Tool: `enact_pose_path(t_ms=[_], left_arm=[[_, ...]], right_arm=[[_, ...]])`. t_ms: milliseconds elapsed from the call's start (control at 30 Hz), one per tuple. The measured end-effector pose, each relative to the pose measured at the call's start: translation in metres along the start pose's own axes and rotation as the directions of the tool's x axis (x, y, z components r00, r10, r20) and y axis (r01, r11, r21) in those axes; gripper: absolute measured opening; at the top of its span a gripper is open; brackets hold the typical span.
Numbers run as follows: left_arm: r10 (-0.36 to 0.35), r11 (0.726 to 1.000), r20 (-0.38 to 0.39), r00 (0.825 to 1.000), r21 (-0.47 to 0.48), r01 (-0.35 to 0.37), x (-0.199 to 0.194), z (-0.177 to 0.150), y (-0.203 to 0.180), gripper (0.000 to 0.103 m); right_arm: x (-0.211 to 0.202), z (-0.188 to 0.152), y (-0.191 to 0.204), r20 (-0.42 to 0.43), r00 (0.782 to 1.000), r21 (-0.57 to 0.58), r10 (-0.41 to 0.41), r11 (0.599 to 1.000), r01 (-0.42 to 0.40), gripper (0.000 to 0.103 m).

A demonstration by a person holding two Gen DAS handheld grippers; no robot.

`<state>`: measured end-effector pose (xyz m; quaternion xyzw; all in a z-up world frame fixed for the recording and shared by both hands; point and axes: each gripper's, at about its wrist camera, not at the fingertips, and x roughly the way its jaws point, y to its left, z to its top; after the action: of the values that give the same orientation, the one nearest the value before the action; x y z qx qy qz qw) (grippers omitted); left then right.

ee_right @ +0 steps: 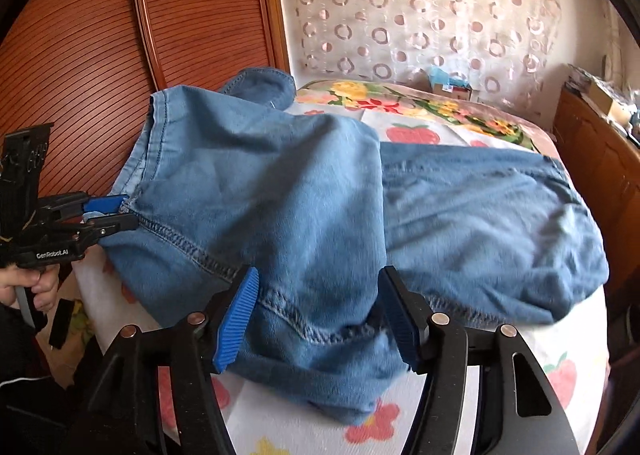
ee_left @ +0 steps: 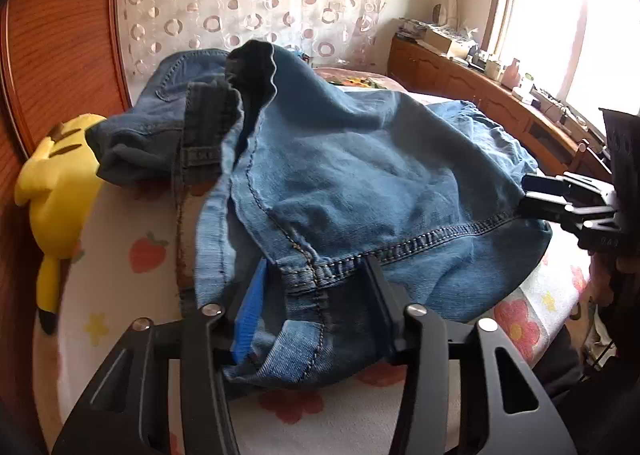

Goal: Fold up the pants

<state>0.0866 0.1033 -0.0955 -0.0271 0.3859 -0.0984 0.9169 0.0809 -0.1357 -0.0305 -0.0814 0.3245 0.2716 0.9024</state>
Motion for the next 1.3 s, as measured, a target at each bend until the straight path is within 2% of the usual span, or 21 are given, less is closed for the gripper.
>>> enact_pose_path(t_ms=[67, 133, 200, 300, 467, 567, 733, 767, 833, 900, 1000, 1067, 1300], left_arm=[[-0.015, 1.0, 0.003, 1.0, 0.004, 0.015, 0.0, 0.0, -0.002, 0.04], [-0.026, 1.0, 0.008, 1.0, 0.014, 0.026, -0.002, 0.0, -0.005, 0.028], [-0.007, 0.999, 0.025, 1.0, 0.032, 0.006, -0.006, 0.0, -0.008, 0.022], [-0.026, 1.0, 0.073, 0.997, 0.002, 0.026, -0.025, 0.0, -0.005, 0.021], [0.01, 0.999, 0.139, 0.99, -0.033, -0.006, -0.059, -0.003, 0.005, 0.021], [0.037, 0.999, 0.127, 0.991, -0.039, -0.032, -0.064, -0.006, 0.011, 0.021], [0.032, 0.999, 0.072, 0.997, -0.03, -0.03, -0.049, -0.009, 0.01, 0.021], [0.034, 0.999, 0.061, 0.998, -0.032, -0.032, -0.046, -0.009, 0.01, 0.023], [0.049, 0.998, 0.057, 0.997, -0.035, -0.047, -0.044, -0.008, 0.011, 0.041], [0.044, 0.998, 0.068, 0.997, -0.044, -0.041, -0.044, -0.006, 0.012, 0.053], [0.054, 0.998, 0.066, 0.996, -0.047, -0.051, -0.043, -0.003, 0.015, 0.053], [0.065, 0.997, 0.07, 0.995, -0.047, -0.062, -0.042, 0.0, 0.017, 0.058], [0.09, 0.995, 0.12, 0.989, -0.053, -0.084, -0.034, 0.027, 0.022, 0.06]], right_arm=[[0.002, -0.004, 0.001, -0.002, 1.0, 0.001, -0.009, 1.0, 0.009, 0.065], [0.001, -0.006, -0.001, -0.002, 1.0, 0.015, -0.004, 1.0, 0.004, 0.065], [0.0, -0.006, -0.003, -0.002, 1.0, 0.027, 0.003, 1.0, -0.003, 0.066], [-0.005, -0.008, -0.005, 0.005, 1.0, 0.027, 0.012, 1.0, -0.012, 0.066], [-0.013, -0.01, -0.008, 0.024, 1.0, 0.034, 0.021, 0.999, -0.022, 0.066], [-0.018, -0.016, -0.013, 0.035, 0.999, 0.05, 0.034, 0.998, -0.036, 0.066], [-0.019, -0.022, -0.02, 0.023, 1.0, 0.059, 0.018, 0.998, -0.019, 0.066], [-0.018, -0.022, -0.019, 0.019, 1.0, 0.061, 0.015, 0.998, -0.016, 0.066], [-0.018, -0.025, -0.023, 0.008, 1.0, 0.064, 0.009, 0.998, -0.01, 0.066], [-0.017, -0.027, -0.027, -0.007, 1.0, 0.064, -0.004, 0.998, 0.004, 0.066], [-0.011, -0.035, -0.037, -0.049, 0.999, 0.082, -0.015, 0.996, 0.019, 0.066], [-0.007, -0.039, -0.041, -0.068, 0.997, 0.098, -0.023, 0.995, 0.029, 0.066], [-0.009, -0.041, -0.047, -0.049, 0.998, 0.109, -0.031, 0.993, 0.036, 0.066]])
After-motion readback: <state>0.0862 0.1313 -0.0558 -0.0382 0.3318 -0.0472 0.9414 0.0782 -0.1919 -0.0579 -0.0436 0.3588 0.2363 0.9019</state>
